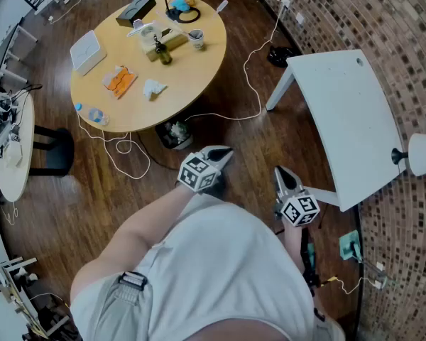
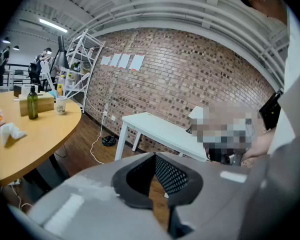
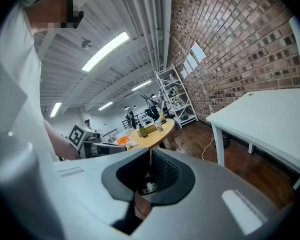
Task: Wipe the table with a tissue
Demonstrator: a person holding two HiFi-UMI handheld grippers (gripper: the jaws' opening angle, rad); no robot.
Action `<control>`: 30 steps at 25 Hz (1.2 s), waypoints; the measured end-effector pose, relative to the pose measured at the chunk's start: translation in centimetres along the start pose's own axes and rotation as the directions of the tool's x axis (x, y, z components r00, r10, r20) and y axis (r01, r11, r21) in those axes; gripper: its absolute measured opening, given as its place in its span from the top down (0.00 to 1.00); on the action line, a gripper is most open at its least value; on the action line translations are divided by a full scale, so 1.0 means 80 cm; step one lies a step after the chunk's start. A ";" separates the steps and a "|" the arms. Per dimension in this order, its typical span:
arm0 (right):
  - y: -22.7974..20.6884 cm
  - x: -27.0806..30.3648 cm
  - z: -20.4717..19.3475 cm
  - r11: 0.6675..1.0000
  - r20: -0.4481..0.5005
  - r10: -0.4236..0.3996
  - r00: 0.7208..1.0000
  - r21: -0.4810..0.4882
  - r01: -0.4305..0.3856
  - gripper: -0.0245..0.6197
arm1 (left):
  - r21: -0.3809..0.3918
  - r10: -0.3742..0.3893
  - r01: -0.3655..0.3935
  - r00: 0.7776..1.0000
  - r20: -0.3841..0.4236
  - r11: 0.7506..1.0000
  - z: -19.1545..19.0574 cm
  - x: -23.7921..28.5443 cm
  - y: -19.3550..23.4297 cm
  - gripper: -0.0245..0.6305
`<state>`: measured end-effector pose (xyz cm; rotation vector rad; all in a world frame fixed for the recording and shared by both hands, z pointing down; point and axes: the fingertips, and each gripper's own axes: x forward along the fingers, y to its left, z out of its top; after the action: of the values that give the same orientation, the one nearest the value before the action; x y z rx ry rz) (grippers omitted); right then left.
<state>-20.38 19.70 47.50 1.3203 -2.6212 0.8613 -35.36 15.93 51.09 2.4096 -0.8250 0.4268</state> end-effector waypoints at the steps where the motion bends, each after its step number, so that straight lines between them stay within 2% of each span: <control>1: -0.009 0.012 0.006 1.000 0.000 -0.004 1.000 -0.002 0.004 0.93 | 0.002 0.000 0.000 1.000 0.002 1.000 0.007 0.007 0.010 0.96; 4: -0.027 0.048 0.021 1.000 -0.005 -0.006 1.000 -0.007 0.006 0.93 | -0.009 -0.009 0.009 1.000 0.022 1.000 0.023 0.023 0.042 0.96; 8: -0.035 0.098 0.034 0.999 -0.033 0.027 0.999 -0.019 -0.028 0.93 | -0.067 -0.037 0.042 0.997 0.070 0.997 0.036 0.027 0.078 0.96; 13: -0.045 0.156 0.065 0.998 -0.057 0.045 0.997 -0.038 -0.048 0.93 | -0.098 0.003 0.004 0.998 0.070 0.995 0.054 0.028 0.139 0.96; 21: -0.057 0.231 0.112 0.997 -0.069 0.037 0.997 -0.065 -0.041 0.93 | -0.098 0.016 -0.009 0.997 0.072 0.995 0.100 0.036 0.210 0.96; 25: -0.055 0.264 0.131 0.995 -0.079 0.038 0.996 -0.089 -0.045 0.93 | -0.103 -0.010 0.016 0.998 0.059 0.995 0.112 0.043 0.231 0.96; 30: -0.038 0.313 0.136 0.989 -0.114 0.075 0.991 -0.116 -0.088 0.93 | -0.097 0.014 -0.005 0.996 0.091 0.995 0.117 0.026 0.267 0.95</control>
<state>-31.83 -5.28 47.63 1.1117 -2.6119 0.7493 -46.30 -4.63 53.08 2.3504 -0.8768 0.2753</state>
